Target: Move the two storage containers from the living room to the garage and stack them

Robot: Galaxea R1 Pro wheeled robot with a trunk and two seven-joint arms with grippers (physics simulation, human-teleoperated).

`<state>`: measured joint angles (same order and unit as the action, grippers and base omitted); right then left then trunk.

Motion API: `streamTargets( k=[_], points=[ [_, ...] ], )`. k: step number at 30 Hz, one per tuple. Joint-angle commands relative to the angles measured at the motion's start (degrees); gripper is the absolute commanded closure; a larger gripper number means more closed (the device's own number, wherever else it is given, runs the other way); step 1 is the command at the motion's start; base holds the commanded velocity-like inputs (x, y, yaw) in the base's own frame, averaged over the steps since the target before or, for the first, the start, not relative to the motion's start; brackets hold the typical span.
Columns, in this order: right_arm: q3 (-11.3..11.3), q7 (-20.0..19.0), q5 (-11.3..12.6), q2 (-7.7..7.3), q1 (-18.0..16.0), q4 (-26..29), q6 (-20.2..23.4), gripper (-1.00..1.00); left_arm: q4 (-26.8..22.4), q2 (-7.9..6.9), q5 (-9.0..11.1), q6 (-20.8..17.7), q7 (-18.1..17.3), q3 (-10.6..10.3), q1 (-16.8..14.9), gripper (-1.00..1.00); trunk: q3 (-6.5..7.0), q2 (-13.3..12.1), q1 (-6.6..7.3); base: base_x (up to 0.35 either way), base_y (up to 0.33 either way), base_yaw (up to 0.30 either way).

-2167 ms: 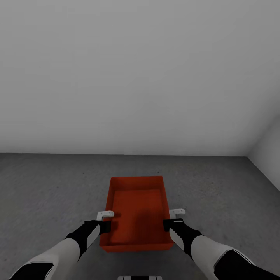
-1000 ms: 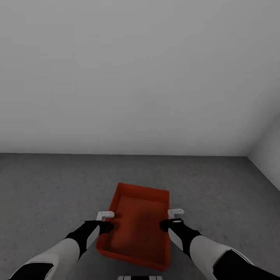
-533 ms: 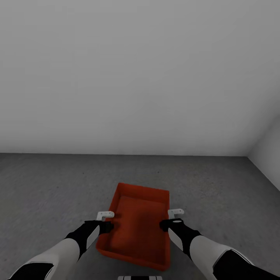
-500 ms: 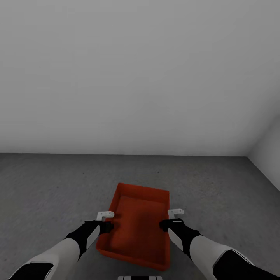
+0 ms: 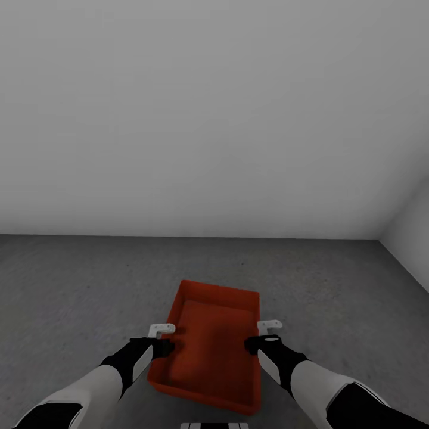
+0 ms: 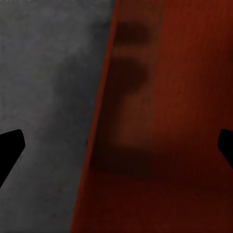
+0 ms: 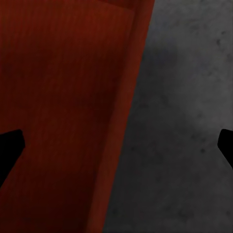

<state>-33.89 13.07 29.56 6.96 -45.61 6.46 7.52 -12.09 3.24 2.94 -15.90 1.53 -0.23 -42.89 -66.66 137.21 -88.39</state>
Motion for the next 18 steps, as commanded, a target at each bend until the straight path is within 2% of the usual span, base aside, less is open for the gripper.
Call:
streamTargets(
  k=[1, 8, 18],
  points=[
    [-0.48, 0.35, 0.32, -0.02, -0.01, 0.13, 0.35, -1.00, -0.12, 0.01, 0.31, -0.35, 0.15, -0.03, 0.00, -1.00, -0.04, 0.02, 0.01, 0.000, 0.000, 0.000],
    [-0.48, 0.37, 0.32, -0.02, -0.01, 0.13, 0.30, -1.00, -0.13, 0.01, 0.39, -0.34, 0.20, -0.03, 0.00, -1.00, -0.04, 0.02, 0.01, 0.000, 0.000, 0.000],
    [-0.48, 0.38, 0.32, 0.03, -0.01, 0.13, 0.30, -1.00, -0.09, 0.03, 0.34, -0.42, 0.25, -0.03, 0.00, -1.00, 1.75, -3.99, 2.21, 0.000, 0.000, 0.000]
  ],
)
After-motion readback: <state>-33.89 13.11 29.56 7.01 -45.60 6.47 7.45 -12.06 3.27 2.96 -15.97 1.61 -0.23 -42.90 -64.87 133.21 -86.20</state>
